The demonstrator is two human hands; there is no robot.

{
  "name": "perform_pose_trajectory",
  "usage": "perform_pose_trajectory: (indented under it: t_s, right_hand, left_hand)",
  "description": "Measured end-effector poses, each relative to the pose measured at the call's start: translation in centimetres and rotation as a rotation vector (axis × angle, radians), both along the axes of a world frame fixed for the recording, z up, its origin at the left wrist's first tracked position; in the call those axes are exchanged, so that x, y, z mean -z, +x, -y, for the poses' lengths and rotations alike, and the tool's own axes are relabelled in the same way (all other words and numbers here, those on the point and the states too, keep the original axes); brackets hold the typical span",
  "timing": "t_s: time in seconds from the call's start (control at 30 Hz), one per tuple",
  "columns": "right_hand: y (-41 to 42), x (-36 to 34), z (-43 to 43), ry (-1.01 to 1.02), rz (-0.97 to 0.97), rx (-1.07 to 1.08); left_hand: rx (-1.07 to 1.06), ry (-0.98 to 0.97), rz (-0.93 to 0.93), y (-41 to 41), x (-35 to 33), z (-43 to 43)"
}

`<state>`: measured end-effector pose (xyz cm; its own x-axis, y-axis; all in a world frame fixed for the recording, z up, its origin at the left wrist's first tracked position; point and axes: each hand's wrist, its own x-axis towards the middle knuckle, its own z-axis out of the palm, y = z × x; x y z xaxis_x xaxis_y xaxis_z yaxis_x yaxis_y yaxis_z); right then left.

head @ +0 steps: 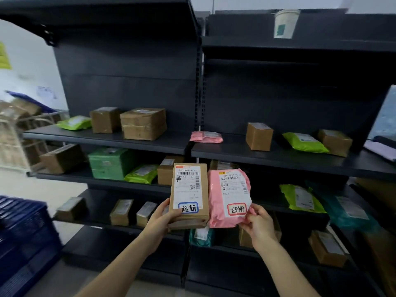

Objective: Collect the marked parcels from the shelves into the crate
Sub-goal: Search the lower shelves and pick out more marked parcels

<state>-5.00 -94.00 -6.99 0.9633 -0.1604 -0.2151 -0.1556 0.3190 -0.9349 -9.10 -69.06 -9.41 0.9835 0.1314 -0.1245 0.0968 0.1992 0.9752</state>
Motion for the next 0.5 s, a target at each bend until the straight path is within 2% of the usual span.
perform_pose_trajectory:
  t_s: [0.5]
  right_hand:
    - [-1.7, -0.4, -24.7, -0.019, 0.016, -0.328]
  left_hand:
    - [-0.271, -0.036, 0.04, -9.0, 0.3, -22.5]
